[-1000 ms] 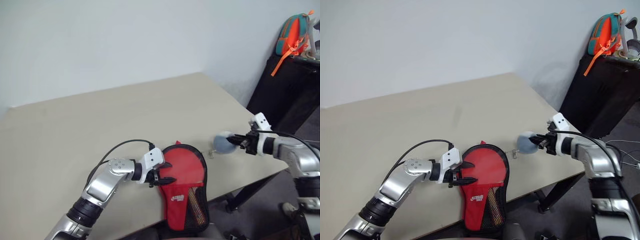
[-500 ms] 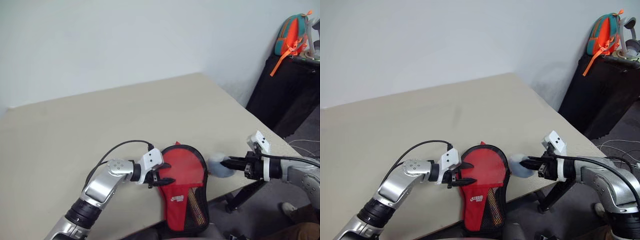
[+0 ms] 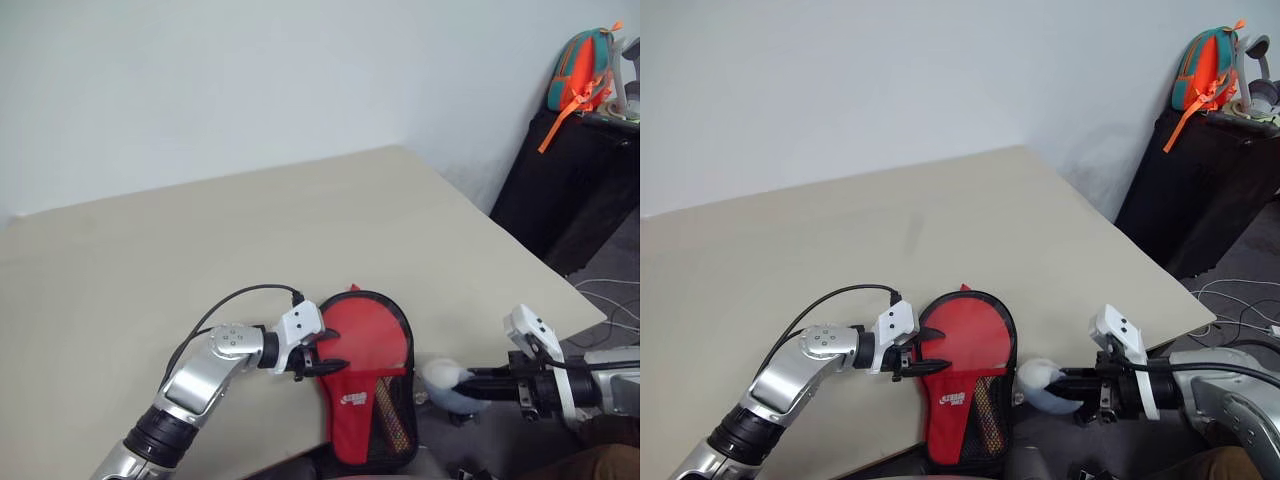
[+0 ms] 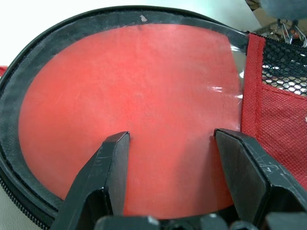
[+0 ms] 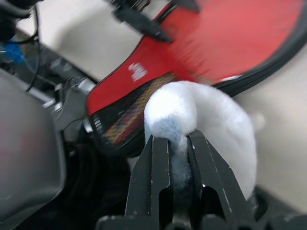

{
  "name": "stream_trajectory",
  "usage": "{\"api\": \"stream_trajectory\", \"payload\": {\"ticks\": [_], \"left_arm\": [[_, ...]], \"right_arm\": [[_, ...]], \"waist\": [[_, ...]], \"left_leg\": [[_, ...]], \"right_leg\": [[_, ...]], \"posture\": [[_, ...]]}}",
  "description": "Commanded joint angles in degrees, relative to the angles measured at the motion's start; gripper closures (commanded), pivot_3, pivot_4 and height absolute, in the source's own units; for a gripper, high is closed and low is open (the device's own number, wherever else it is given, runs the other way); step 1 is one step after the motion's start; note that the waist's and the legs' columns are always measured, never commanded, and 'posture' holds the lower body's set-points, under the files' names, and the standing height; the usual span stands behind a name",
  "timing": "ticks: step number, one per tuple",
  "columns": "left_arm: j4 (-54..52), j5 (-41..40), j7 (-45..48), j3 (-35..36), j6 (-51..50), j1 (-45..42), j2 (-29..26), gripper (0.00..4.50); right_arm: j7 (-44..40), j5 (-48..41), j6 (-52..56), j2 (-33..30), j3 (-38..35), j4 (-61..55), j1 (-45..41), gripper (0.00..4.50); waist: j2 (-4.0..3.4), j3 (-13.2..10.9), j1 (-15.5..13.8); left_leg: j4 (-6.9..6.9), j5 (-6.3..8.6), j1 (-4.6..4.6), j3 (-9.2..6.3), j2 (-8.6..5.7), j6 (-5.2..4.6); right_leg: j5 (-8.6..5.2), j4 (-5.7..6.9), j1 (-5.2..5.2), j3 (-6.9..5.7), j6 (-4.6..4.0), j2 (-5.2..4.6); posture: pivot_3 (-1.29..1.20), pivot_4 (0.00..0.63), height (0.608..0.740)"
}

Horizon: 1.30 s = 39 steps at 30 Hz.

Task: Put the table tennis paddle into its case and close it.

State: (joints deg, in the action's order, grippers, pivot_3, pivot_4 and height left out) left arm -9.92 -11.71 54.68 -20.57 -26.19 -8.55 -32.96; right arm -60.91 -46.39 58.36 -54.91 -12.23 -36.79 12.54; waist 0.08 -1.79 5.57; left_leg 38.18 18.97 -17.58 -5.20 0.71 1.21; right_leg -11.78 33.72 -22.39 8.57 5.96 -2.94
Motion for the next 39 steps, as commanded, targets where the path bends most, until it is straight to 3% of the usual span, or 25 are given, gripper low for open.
{"api": "stream_trajectory", "payload": {"ticks": [1, 10, 15, 20, 30, 39], "left_arm": [[4.41, 2.49, 0.51, -4.18, -5.42, 4.41, -2.22, 1.54], [2.29, 1.65, -0.15, -3.8, -6.98, 6.42, -2.99, 1.54], [1.34, 1.59, -0.51, -3.85, -7.5, 7.14, -3.04, 1.54], [1.47, 1.76, -0.63, -3.89, -7.66, 6.78, -2.78, 1.54], [0.04, 1.88, -1.31, -2.96, -8.94, 6.35, -3.62, 1.54], [0.96, 1.98, -1.88, -2.28, -8.81, 5.99, -3.75, 1.54]], "right_arm": [[-2.46, -4.49, -0.13, -1.57, -1.13, -5.61, 3.29, 4.49], [-7.79, -0.55, -6.16, -8.41, -0.4, -10.75, 14.63, 4.49], [-10.17, 0.17, -10.29, -9.2, -1.63, -7.48, 14.87, 4.49], [-2.84, -4.07, -8.43, -2.01, 0.3, -1.25, 4.67, 4.49], [18.48, -2.2, -2.33, 16.91, 10.14, 4.15, -8.8, 4.49], [27.77, 1.88, 1.58, 21.85, 14.35, 7.6, -13.36, 4.49]], "waist": [[0.0, 0.0, -0.01], [0.26, 0.14, -0.06], [0.36, 0.17, -0.05], [0.52, 0.16, 0.01], [0.5, 0.18, 0.2], [0.39, 0.2, 0.21]], "left_leg": [[0.0, 0.02, 0.0, 0.0, 0.0, 0.0], [0.01, 0.25, 0.08, 0.09, 0.05, 0.0], [0.03, 0.27, 0.14, 0.12, 0.07, 0.03], [0.03, 0.28, 0.16, 0.16, 0.1, 0.05], [0.0, 0.28, 0.16, 0.13, 0.18, 0.05], [-0.04, 0.27, 0.3, 0.14, 0.27, 0.04]], "right_leg": [[-0.02, 0.0, 0.0, 0.0, 0.0, 0.0], [-0.21, 0.0, -0.02, -0.02, -0.02, -0.01], [-0.22, -0.02, -0.03, -0.04, -0.01, -0.03], [-0.22, -0.04, -0.05, -0.07, -0.01, -0.03], [-0.22, -0.02, -0.08, -0.18, -0.01, -0.03], [-0.22, 0.03, -0.11, -0.2, -0.01, 0.07]], "posture": [[0.0, 0.0, 0.74], [0.0, 0.0, 0.74], [0.0, 0.0, 0.74], [0.0, 0.0, 0.74], [0.0, 0.0, 0.74], [0.0, 0.0, 0.74]]}}
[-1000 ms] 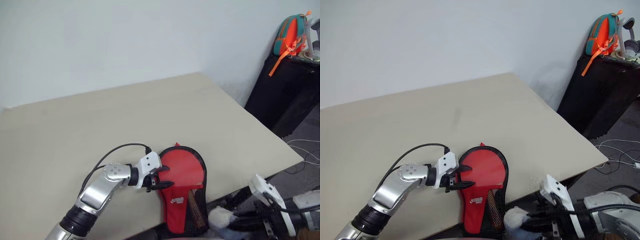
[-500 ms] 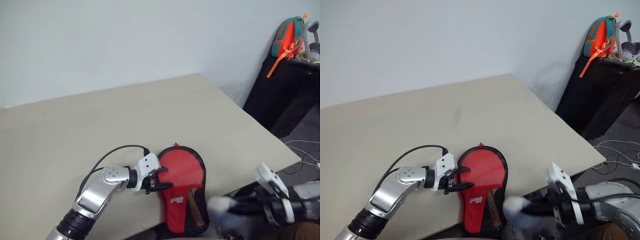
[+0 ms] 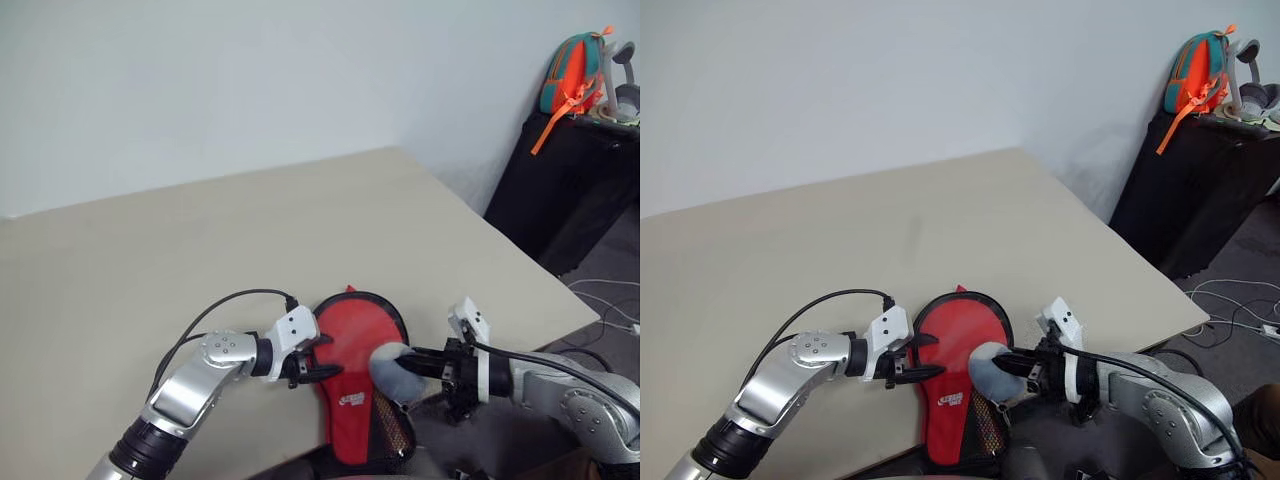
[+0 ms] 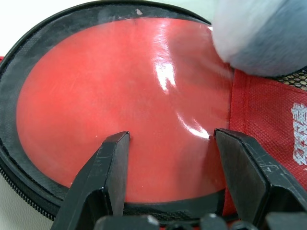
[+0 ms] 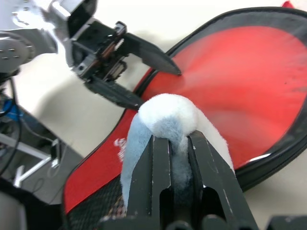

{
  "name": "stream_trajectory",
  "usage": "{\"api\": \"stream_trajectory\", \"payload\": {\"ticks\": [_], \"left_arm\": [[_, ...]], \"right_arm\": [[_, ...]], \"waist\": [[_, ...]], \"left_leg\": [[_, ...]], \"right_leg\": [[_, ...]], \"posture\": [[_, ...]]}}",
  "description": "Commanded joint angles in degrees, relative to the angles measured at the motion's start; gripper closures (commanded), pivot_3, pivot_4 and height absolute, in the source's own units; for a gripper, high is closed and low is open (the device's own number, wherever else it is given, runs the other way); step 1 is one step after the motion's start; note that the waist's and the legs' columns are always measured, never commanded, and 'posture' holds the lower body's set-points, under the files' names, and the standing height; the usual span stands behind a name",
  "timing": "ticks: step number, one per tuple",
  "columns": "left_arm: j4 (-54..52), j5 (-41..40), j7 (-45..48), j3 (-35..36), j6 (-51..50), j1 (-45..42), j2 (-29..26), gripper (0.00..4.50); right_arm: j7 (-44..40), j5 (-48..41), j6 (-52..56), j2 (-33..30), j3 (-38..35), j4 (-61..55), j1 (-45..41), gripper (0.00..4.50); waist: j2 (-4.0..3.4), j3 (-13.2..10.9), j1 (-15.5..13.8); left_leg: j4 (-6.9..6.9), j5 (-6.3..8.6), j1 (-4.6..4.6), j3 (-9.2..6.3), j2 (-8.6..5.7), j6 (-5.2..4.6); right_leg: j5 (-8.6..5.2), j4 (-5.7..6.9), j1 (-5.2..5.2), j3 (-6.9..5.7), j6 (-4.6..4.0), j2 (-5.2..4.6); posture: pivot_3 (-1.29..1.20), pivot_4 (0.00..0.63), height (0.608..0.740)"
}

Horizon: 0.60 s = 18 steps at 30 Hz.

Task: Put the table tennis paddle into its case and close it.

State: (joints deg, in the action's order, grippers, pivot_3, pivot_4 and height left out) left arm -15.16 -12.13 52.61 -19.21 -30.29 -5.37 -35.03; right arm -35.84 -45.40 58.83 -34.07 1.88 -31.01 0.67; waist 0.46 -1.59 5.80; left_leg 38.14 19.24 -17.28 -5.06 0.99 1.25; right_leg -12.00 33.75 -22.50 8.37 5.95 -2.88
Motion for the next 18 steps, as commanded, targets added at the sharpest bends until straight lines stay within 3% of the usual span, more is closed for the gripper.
{"api": "stream_trajectory", "payload": {"ticks": [1, 11, 18], "left_arm": [[6.7, 2.51, 0.06, -3.58, -4.27, 2.75, -1.54, 1.54], [12.0, 2.64, 0.16, -2.67, -1.42, 2.6, 0.02, 1.54], [16.08, -4.76, -1.01, 5.65, -5.26, 0.35, 3.62, 1.54]], "right_arm": [[3.31, 0.1, 1.85, 1.62, -0.55, 2.34, -2.22, 4.15], [7.1, -1.37, 1.56, 6.06, -4.93, 4.92, -9.71, 0.69], [5.83, -3.02, -0.05, 6.73, -8.66, 5.34, -10.83, 0.69]], "waist": [[0.02, 0.0, -0.01], [-0.15, -0.04, -0.1], [-0.22, -0.1, -0.05]], "left_leg": [[0.0, 0.0, 0.03, 0.0, 0.0, 0.0], [-0.18, 0.0, 0.35, 0.02, -0.02, 0.01], [-0.19, 0.0, 0.48, -0.02, -0.04, 0.0]], "right_leg": [[0.0, 0.0, 0.01, 0.0, 0.0, 0.0], [0.0, -0.04, 0.1, 0.01, 0.0, -0.02], [0.0, -0.04, 0.07, -0.01, 0.0, -0.04]], "posture": [[0.0, 0.0, 0.74], [0.0, 0.0, 0.74], [0.0, 0.0, 0.74]]}}
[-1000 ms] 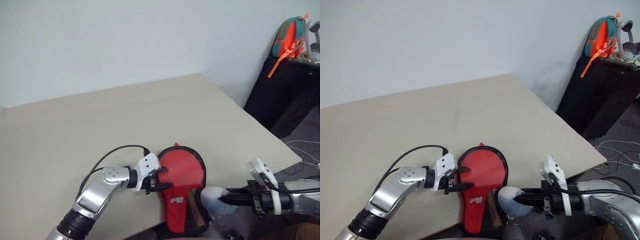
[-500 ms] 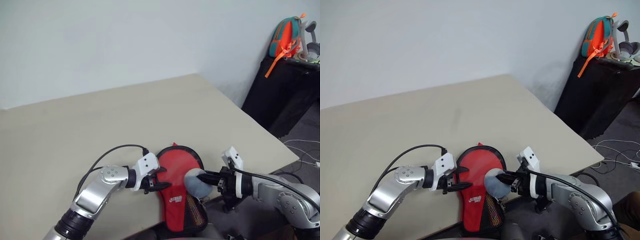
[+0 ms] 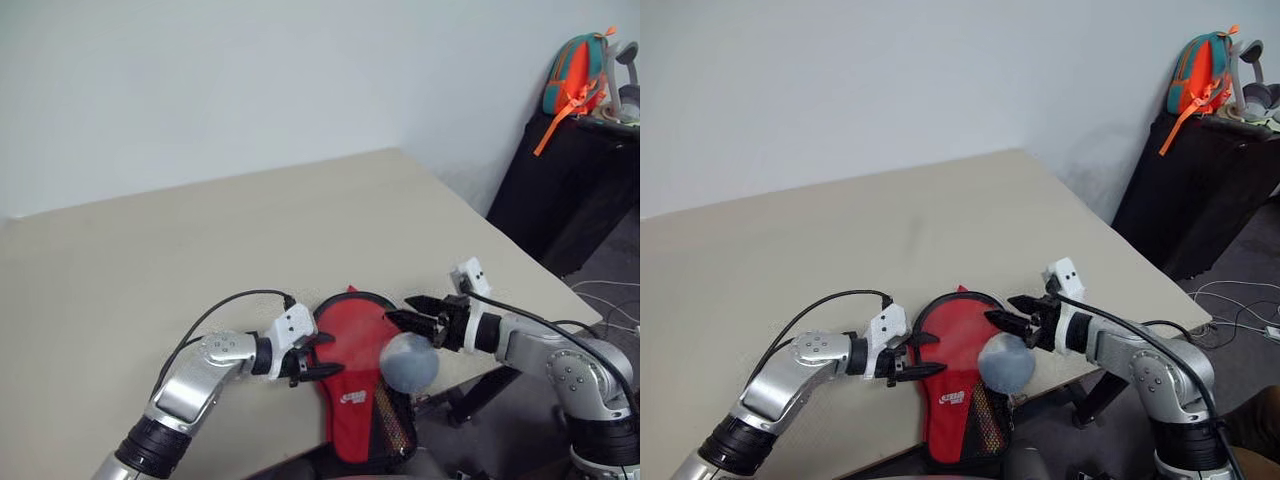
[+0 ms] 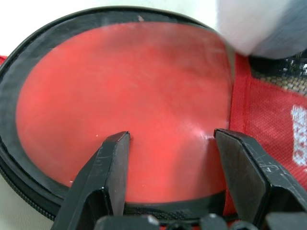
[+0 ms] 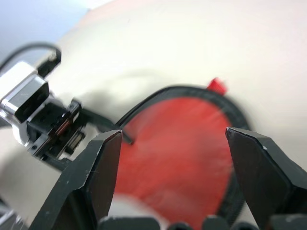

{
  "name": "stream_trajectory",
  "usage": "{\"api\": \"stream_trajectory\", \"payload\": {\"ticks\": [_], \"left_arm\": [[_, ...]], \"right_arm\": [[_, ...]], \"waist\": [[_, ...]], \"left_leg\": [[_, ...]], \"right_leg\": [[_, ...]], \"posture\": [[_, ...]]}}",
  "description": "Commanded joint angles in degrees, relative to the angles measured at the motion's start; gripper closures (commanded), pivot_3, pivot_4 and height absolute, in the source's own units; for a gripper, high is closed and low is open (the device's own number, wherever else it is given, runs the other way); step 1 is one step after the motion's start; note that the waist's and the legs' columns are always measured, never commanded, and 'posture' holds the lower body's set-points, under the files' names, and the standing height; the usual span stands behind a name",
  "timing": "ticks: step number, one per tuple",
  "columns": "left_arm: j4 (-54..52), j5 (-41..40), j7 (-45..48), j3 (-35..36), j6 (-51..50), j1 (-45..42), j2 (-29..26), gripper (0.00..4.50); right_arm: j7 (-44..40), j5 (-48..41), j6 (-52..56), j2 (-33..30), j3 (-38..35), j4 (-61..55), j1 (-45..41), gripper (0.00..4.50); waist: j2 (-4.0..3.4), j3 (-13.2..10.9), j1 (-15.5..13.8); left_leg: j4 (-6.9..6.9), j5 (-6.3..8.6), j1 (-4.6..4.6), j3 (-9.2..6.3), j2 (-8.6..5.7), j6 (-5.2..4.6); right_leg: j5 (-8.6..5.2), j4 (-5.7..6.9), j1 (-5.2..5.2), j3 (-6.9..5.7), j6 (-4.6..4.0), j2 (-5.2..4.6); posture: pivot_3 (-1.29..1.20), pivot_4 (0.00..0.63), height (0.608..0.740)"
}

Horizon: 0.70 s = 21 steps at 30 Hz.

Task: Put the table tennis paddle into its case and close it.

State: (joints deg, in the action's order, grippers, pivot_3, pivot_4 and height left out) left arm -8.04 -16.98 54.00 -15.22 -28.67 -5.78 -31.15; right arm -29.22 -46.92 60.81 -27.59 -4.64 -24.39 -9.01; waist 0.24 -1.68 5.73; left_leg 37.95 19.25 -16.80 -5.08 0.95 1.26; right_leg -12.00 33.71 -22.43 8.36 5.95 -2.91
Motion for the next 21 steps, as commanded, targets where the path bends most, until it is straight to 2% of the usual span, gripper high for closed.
{"api": "stream_trajectory", "payload": {"ticks": [1, 8, 12, 17, 21], "left_arm": [[9.52, -0.75, -2.56, 2.87, -7.29, 0.07, -0.01, 1.54], [8.54, -4.06, -2.22, 8.52, -11.05, -4.89, -2.3, 1.54], [5.38, -6.19, -1.3, 11.39, -12.84, -6.2, -4.98, 1.54], [3.72, -7.78, 2.31, 15.91, -11.77, -5.33, -11.95, 1.54], [4.98, -7.18, 4.05, 19.75, -9.5, -3.33, -16.81, 1.54]], "right_arm": [[-0.82, -1.41, -2.64, 0.4, -2.4, -1.26, -1.12, 0.69], [-1.91, -1.2, -10.0, 1.38, -8.78, 1.78, -1.04, 0.69], [-4.95, -5.6, -10.36, 0.81, -12.39, 2.99, -0.8, 0.69], [-10.04, -5.5, -11.76, -2.19, -12.39, 4.62, -0.1, 0.69], [-15.62, -3.87, -14.2, -5.45, -11.69, 8.18, -0.23, 0.69]], "waist": [[0.0, -0.02, 0.03], [-0.14, -0.3, 0.07], [0.05, -0.52, 0.05], [0.05, -0.87, -0.01], [0.05, -0.99, -0.12]], "left_leg": [[-0.01, 0.0, 0.0, -0.02, 0.0, 0.0], [-0.11, 0.0, -0.24, -0.01, -0.01, 0.0], [-0.04, -0.02, -1.1, -0.08, -0.07, 0.0], [-0.02, -0.02, -1.84, -0.16, -0.08, 0.0], [-0.01, -0.02, -1.96, -0.11, -0.16, 0.0]], "right_leg": [[0.0, 0.0, -0.01, -0.01, 0.0, 0.01], [0.01, 0.03, -0.18, -0.05, 0.01, 0.02], [0.16, 0.12, -0.96, 0.01, 0.01, 0.05], [0.35, 0.12, -1.63, 0.01, -0.19, 0.09], [0.37, 0.07, -1.72, 0.01, -0.23, 0.0]], "posture": [[0.0, 0.0, 0.74], [0.0, 0.0, 0.74], [0.0, 0.0, 0.74], [0.0, 0.0, 0.74], [0.0, 0.0, 0.74]]}}
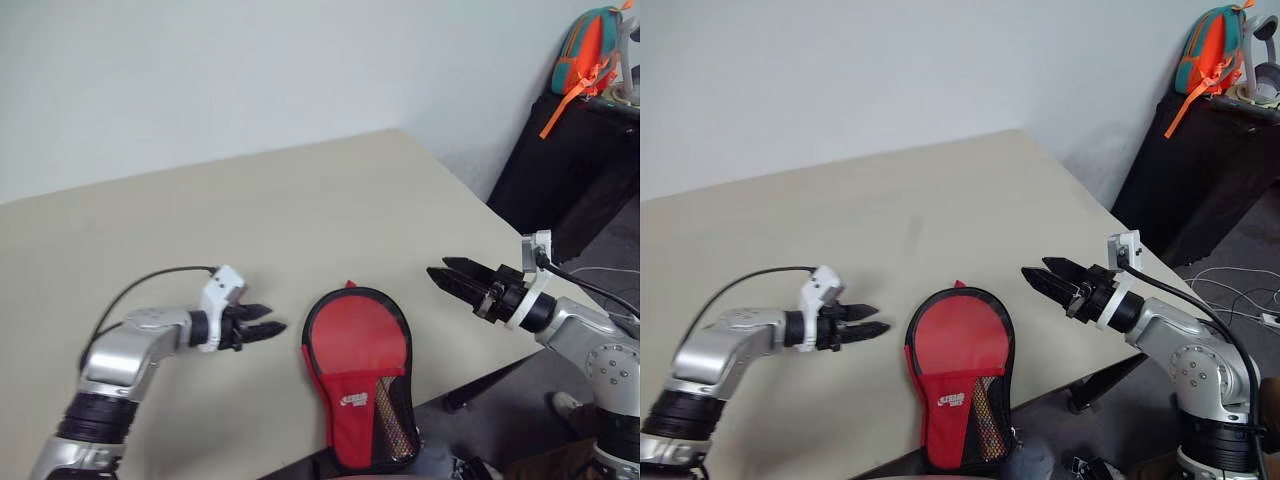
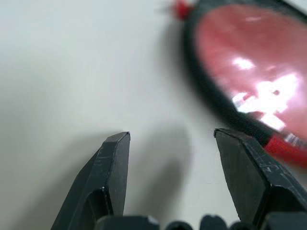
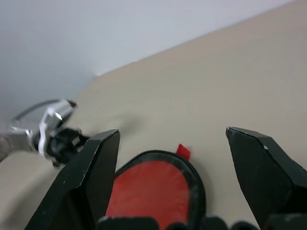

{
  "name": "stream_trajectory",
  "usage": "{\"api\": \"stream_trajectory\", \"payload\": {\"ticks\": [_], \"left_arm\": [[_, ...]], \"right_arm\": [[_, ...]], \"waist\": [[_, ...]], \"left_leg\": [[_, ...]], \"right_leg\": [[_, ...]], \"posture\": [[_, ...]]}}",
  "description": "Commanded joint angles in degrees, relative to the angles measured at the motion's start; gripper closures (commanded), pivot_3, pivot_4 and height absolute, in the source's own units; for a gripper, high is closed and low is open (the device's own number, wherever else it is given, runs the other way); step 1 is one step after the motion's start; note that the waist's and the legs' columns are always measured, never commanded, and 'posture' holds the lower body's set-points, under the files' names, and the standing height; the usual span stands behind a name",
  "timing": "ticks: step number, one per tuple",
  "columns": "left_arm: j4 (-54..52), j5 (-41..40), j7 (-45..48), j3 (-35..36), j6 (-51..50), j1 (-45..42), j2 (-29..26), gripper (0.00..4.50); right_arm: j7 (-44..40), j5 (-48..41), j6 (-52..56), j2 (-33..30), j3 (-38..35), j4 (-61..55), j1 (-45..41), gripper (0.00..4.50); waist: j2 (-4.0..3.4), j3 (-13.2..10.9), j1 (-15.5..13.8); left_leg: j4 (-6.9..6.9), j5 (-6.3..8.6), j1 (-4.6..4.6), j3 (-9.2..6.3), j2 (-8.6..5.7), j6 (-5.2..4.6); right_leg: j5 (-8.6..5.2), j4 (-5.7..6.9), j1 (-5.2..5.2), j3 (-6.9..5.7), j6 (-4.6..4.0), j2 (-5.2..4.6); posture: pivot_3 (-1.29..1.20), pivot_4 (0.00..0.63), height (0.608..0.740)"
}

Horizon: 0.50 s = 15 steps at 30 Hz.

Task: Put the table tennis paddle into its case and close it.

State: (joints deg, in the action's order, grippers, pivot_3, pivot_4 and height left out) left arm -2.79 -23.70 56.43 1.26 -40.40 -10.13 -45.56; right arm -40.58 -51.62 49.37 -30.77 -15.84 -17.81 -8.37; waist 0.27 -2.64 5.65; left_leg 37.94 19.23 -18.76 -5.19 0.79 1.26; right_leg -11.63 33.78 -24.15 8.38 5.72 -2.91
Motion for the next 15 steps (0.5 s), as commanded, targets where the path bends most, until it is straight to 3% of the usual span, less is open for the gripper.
{"api": "stream_trajectory", "payload": {"ticks": [1, 7, 15], "left_arm": [[-0.53, -0.21, 2.24, 4.08, 3.16, 2.05, -3.56, 1.54], [-1.34, -0.31, 3.17, 10.25, 5.14, 10.54, -7.56, 1.54], [-3.42, 0.02, 3.1, 13.36, 6.92, 18.07, -7.43, 1.54]], "right_arm": [[-5.94, 1.34, -3.55, -3.32, -0.51, 3.0, -1.06, 0.69], [-13.88, 4.14, -8.24, -7.21, 0.49, 9.96, -3.01, 0.69], [-17.59, 7.08, -12.33, -6.88, 1.66, 13.32, -5.33, 0.69]], "waist": [[0.04, -0.09, -0.1], [0.15, -0.46, 0.02], [0.29, -0.54, -0.13]], "left_leg": [[0.0, 0.0, 0.0, 0.01, -0.01, 0.0], [0.01, 0.0, 0.0, 0.05, 0.0, -0.01], [0.14, 0.0, 0.02, 0.08, 0.02, -0.01]], "right_leg": [[0.0, -0.01, 0.0, 0.0, 0.0, -0.01], [-0.01, 0.02, -0.02, 0.0, 0.01, -0.03], [0.02, 0.1, 0.01, 0.0, -0.01, -0.03]], "posture": [[0.0, 0.0, 0.74], [0.0, 0.0, 0.74], [0.0, 0.0, 0.74]]}}
